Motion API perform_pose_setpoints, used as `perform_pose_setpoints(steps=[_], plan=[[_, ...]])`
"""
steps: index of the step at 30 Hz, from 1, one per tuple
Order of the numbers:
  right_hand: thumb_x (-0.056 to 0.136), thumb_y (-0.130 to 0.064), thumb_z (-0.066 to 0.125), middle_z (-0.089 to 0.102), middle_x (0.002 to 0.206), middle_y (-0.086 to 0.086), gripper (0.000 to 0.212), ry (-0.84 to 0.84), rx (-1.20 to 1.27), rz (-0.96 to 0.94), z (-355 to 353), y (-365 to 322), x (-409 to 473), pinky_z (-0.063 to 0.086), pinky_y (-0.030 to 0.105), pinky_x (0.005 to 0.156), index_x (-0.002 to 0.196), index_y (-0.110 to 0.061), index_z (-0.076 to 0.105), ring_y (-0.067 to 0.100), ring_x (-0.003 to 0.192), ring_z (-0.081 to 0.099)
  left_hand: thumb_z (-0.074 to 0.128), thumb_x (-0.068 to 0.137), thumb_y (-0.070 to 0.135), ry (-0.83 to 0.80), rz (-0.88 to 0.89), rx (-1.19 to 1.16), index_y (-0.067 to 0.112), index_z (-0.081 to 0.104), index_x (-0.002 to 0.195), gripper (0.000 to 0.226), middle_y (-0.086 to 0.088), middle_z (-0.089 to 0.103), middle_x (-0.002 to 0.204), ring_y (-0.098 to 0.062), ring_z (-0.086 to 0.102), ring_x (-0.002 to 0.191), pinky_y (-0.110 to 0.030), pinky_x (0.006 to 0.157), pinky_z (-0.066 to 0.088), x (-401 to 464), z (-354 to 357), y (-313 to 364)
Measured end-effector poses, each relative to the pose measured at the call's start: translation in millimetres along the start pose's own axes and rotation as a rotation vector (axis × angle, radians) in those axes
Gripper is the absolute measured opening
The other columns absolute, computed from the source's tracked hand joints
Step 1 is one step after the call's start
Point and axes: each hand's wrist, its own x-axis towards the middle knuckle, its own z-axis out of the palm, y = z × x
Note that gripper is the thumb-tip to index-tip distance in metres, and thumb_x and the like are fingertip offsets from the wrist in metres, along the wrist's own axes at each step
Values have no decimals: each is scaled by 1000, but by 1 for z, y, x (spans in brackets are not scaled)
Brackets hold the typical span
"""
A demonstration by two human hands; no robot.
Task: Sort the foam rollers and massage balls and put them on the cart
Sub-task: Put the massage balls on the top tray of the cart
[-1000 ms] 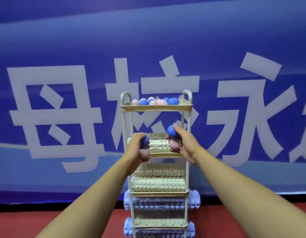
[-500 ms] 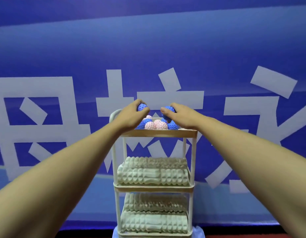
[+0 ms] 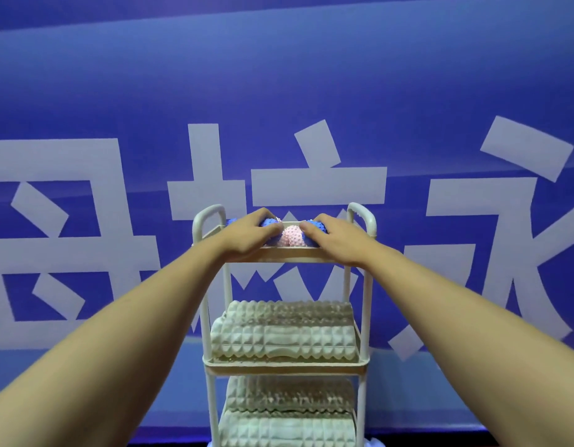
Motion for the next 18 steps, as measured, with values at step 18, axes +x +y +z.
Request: perform_pose_setpoints(steps=[18], plan=[[100,-42,40,59,123,2,34,26,-152,-29,5,2,1,47,38,91,128,-27,53,20,112,49,42,103,31,61,113,304,18,58,128,32,-3,50,140,-25,42,119,-38,98,36,-1,18,-12]])
